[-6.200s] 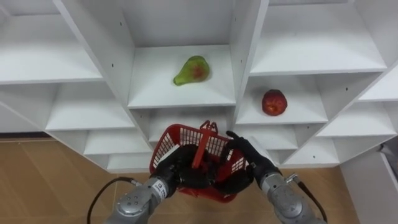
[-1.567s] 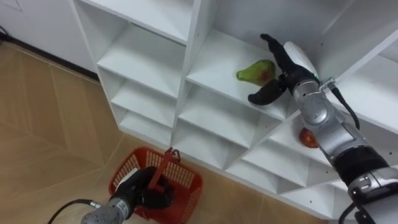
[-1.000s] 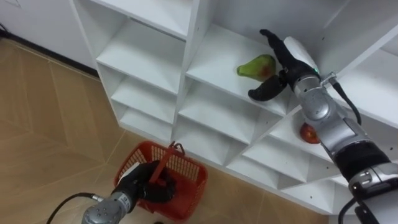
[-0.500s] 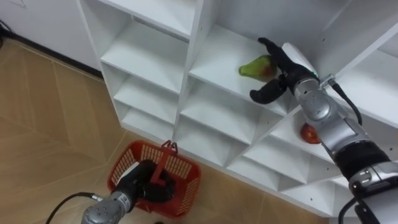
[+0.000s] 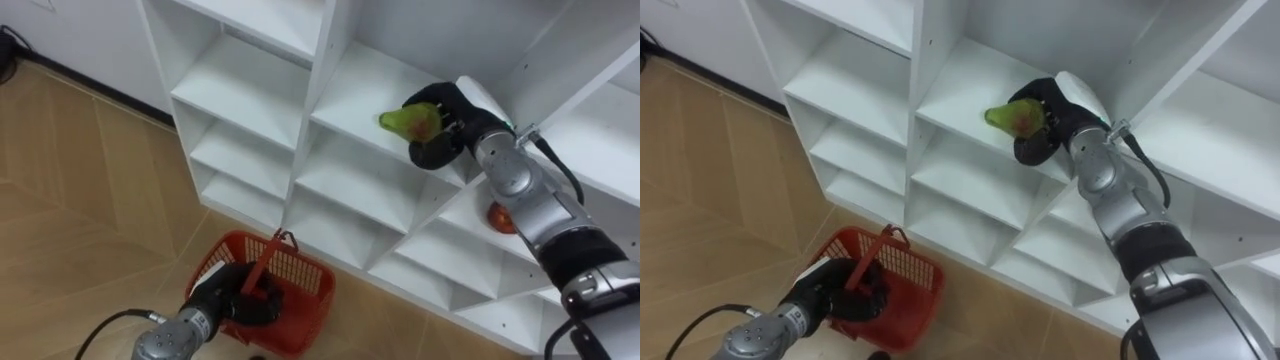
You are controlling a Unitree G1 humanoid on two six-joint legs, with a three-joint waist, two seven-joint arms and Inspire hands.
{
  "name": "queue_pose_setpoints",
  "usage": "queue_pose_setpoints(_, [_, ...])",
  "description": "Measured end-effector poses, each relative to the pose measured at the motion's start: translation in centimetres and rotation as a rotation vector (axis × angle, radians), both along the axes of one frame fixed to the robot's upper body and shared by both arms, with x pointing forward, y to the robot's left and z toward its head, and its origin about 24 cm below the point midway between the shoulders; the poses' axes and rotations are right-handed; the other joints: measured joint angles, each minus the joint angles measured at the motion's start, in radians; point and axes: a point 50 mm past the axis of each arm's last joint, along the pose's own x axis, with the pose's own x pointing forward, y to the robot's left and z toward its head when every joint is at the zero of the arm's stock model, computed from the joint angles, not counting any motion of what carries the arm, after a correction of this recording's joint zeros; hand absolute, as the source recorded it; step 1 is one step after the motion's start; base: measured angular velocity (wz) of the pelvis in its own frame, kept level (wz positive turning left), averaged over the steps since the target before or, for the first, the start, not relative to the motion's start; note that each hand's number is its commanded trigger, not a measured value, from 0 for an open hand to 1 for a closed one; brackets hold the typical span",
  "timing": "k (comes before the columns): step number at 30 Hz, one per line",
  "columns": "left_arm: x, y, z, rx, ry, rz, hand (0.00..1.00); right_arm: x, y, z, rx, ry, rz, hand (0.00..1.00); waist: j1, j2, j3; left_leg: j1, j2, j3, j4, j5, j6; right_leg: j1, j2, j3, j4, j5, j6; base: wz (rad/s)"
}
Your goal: Collect fruits from the closet
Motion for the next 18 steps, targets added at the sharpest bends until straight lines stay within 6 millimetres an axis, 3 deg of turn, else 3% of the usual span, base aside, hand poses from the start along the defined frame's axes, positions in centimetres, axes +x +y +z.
queue_pose_setpoints(18, [0.19, -0.19, 0.08, -0.002, -0.006, -0.002, 1.00, 0.09, 0.10, 0.18, -0.004, -0.011, 0.003, 1.00, -0.004, 0.002, 0.0012, 0.000, 0.000, 0.006, -0.001, 0.001, 0.000, -0.003, -0.001, 0.004, 0.000, 0.000, 0.000, 0.00])
